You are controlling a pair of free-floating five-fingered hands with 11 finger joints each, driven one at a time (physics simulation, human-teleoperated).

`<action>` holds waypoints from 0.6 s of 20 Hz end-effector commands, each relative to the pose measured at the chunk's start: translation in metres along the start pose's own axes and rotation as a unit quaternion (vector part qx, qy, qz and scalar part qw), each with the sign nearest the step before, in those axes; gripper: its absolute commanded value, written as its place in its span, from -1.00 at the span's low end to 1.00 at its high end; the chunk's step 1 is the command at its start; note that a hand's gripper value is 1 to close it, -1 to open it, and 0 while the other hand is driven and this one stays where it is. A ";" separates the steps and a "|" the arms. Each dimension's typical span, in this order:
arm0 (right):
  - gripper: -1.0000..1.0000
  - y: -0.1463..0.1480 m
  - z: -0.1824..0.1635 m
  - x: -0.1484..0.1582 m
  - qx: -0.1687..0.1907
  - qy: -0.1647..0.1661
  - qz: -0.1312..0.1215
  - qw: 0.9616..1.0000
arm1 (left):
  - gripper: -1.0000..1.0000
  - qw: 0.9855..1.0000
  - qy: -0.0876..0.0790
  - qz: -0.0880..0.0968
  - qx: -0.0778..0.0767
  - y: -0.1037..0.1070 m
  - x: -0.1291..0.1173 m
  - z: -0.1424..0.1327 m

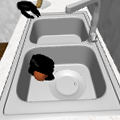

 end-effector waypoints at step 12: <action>1.00 0.057 -0.028 0.083 0.001 0.003 0.007 1.000 | 0.00 1.000 0.000 0.000 0.000 0.000 0.000 0.000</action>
